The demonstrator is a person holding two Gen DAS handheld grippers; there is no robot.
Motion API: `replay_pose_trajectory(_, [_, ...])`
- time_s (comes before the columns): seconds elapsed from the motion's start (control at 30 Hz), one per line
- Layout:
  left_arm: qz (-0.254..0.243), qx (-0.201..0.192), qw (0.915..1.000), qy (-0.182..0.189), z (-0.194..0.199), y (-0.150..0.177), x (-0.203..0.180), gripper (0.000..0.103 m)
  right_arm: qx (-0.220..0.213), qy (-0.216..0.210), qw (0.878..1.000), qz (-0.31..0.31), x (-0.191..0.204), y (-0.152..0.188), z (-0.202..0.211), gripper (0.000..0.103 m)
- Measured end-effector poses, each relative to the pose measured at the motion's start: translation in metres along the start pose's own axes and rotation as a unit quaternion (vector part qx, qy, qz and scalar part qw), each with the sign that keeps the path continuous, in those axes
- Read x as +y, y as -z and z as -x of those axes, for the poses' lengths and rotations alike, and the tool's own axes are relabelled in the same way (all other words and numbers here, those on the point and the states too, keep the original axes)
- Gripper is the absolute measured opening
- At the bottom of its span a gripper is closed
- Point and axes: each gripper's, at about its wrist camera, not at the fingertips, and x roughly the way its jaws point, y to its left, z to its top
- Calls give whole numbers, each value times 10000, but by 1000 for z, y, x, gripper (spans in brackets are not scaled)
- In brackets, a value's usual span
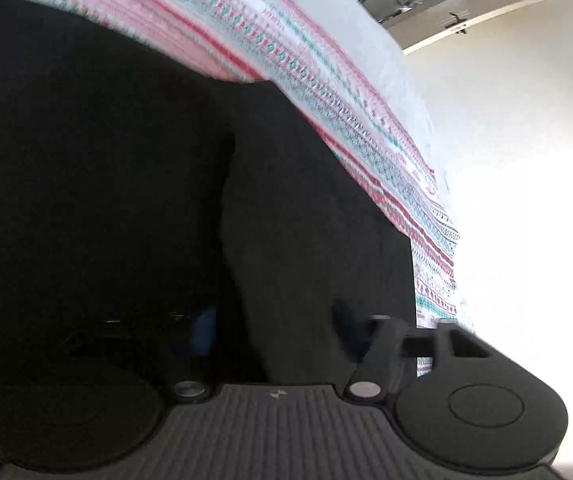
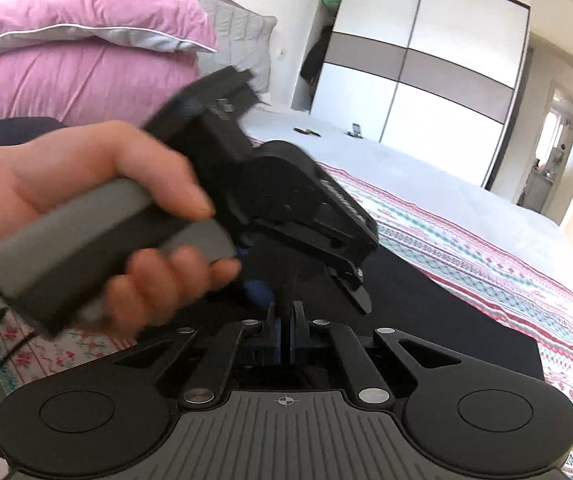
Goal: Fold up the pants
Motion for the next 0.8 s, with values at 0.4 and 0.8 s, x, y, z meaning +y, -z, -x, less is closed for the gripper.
replay_pose_trajectory(0.4, [-1473, -637, 9849, -656, 46, -24, -14, 1, -178, -271, 9994, -139, 14, -10, -32, 7])
replay_pose_trajectory(0.8, [-1263, -1113, 9648, -2019, 122, -43, 84, 1, 172, -1161, 9929, -196, 10, -18, -41, 47])
